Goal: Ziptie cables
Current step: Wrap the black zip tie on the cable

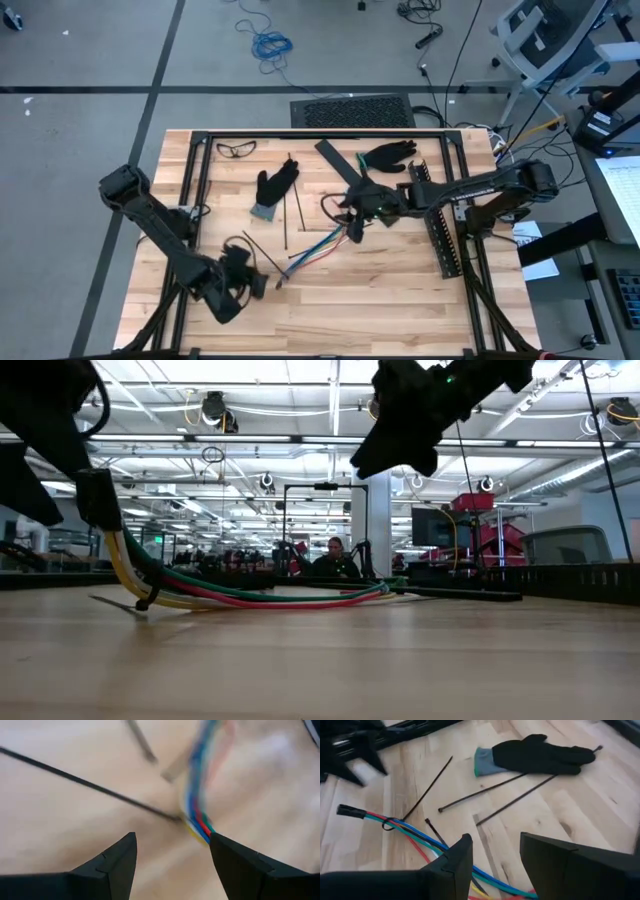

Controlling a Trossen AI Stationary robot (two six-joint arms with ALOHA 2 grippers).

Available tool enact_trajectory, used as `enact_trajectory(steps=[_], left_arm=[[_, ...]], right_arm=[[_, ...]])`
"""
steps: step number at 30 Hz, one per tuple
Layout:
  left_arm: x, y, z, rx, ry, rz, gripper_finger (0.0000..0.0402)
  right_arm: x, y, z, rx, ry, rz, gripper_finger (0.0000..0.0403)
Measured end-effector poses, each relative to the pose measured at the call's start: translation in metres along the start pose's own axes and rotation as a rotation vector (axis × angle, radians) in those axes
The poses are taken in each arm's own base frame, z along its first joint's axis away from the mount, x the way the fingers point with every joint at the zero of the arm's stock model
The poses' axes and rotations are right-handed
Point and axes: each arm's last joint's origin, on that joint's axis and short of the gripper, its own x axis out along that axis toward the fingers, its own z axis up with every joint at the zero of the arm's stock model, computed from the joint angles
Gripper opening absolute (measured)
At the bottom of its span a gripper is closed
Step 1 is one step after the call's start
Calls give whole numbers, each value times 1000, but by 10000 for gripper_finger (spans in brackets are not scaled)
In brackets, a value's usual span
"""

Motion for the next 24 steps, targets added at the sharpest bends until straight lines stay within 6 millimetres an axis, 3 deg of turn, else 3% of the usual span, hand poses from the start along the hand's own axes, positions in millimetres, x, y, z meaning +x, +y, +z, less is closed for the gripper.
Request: enact_trajectory(steps=[4, 8, 13, 16, 19, 24], left_arm=[[1, 10, 5, -102, -79, 51, 242], [15, 31, 1, -132, -36, 40, 242], [36, 69, 0, -354, 32, -122, 242], [39, 82, 6, -472, 14, -294, 242], [38, 89, 11, -446, 13, -348, 242], [42, 99, 17, -454, -15, -300, 242]], right_arm=[[5, -10, 3, 39, 12, 31, 150], [5, -17, 2, 79, 41, 16, 150], [4, -23, 0, 163, 77, -9, 150], [5, -25, 0, 215, 78, -21, 150], [5, -25, 0, 272, 79, -21, 150], [5, -23, 0, 400, 111, 38, 150]])
